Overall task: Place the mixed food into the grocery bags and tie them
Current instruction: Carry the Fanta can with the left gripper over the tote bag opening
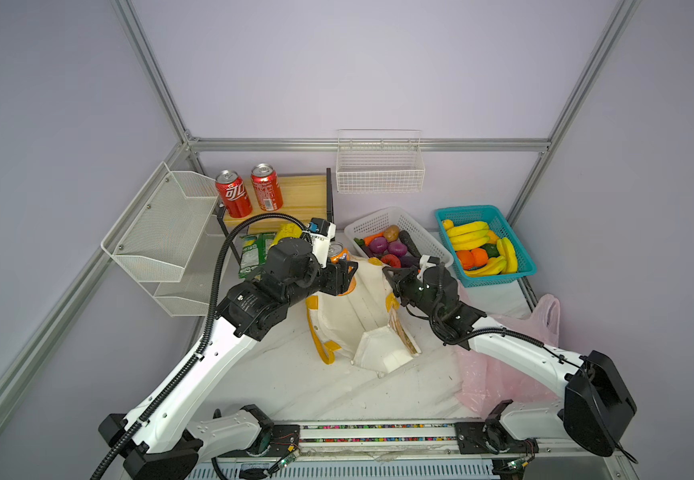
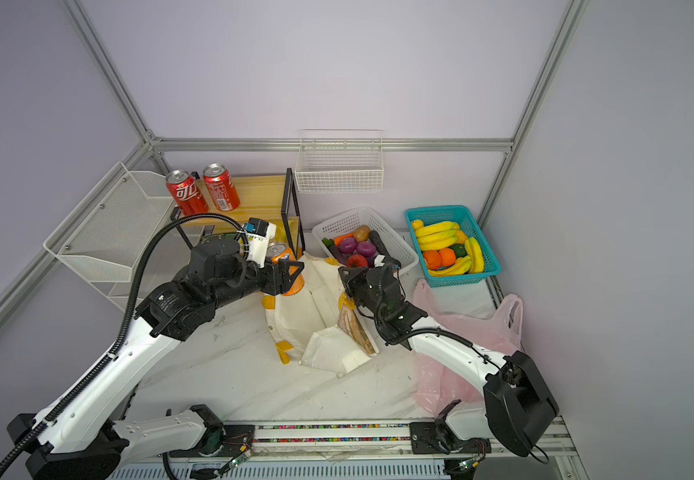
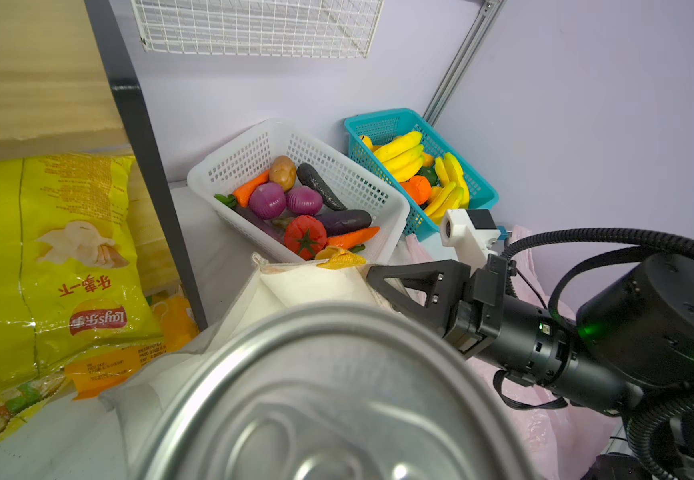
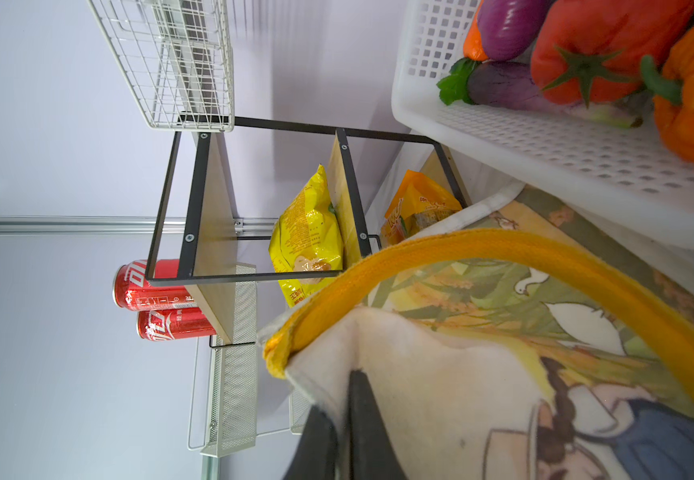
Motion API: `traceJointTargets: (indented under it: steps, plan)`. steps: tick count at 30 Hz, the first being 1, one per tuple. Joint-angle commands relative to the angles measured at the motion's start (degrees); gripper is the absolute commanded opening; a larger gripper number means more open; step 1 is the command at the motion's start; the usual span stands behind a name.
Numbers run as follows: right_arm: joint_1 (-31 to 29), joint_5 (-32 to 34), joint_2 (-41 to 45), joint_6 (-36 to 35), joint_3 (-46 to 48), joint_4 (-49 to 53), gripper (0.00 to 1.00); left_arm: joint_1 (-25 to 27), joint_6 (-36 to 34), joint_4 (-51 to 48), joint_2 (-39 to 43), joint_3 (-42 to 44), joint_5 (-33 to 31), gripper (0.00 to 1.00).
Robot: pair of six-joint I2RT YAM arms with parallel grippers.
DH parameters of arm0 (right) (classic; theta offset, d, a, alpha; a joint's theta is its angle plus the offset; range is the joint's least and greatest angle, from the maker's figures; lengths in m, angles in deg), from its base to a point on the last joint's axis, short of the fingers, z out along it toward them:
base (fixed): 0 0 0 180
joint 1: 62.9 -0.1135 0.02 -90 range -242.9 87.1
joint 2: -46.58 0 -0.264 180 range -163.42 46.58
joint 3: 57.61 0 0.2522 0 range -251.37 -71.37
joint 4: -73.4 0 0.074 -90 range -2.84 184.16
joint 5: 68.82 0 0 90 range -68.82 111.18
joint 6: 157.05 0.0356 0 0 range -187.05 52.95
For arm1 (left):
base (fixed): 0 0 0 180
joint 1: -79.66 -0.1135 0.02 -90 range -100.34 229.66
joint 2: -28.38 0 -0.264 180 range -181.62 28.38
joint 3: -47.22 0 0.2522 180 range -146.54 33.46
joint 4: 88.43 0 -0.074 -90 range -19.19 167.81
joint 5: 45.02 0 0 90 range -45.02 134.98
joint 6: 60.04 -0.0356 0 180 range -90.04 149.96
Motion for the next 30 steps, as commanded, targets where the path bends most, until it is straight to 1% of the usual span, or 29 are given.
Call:
traceJointTargets:
  steps: [1,3,5,7,10,12,16,19,21,22,24,27,30]
  plan:
    - [-0.2,1.1,3.8,7.0,3.9,-4.7,0.0,0.3,1.7,8.5,0.1,2.8,1.4,0.35]
    - [-0.2,1.7,5.8,7.1,6.2,-2.1,0.0,0.7,2.8,9.9,-0.5,4.6,1.6,0.35]
    - [0.1,2.5,7.7,5.7,7.8,1.0,0.0,1.6,3.8,11.8,-1.1,6.4,1.7,0.35]
    - [1.0,1.8,8.0,0.7,7.7,4.7,0.0,3.7,4.2,14.6,-2.1,8.6,0.8,0.35]
    - [3.1,-2.5,6.1,-7.7,5.9,8.6,0.0,6.3,4.1,18.3,-4.1,11.5,-2.0,0.35]
    - [3.4,-4.2,5.0,-12.0,5.1,10.3,0.03,7.4,3.4,20.4,-5.8,12.7,-2.8,0.35]
    - [3.5,-3.8,5.4,-17.7,4.1,12.3,0.03,8.2,0.3,21.4,-10.6,12.6,-6.0,0.35]
    - [3.5,-2.6,6.2,-19.8,3.2,12.2,0.02,8.3,-0.6,22.9,-13.0,12.8,-5.7,0.35]
    - [3.5,-2.1,6.2,-20.9,2.2,12.4,0.01,8.7,-1.0,23.9,-17.0,12.2,-5.2,0.35]
    - [3.5,-1.9,6.1,-21.7,2.0,12.1,0.01,9.2,-0.8,23.8,-18.4,11.3,-6.1,0.35]
    - [3.5,-1.2,6.6,-21.1,2.3,11.3,0.01,10.1,1.1,23.5,-20.7,10.1,-9.6,0.35]
    - [3.5,-0.9,7.5,-18.2,4.1,8.6,0.0,11.2,5.0,23.0,-23.0,10.0,-14.9,0.35]
    - [3.5,0.1,8.6,-15.2,6.3,6.2,0.0,11.5,9.3,24.5,-23.6,12.7,-18.9,0.34]
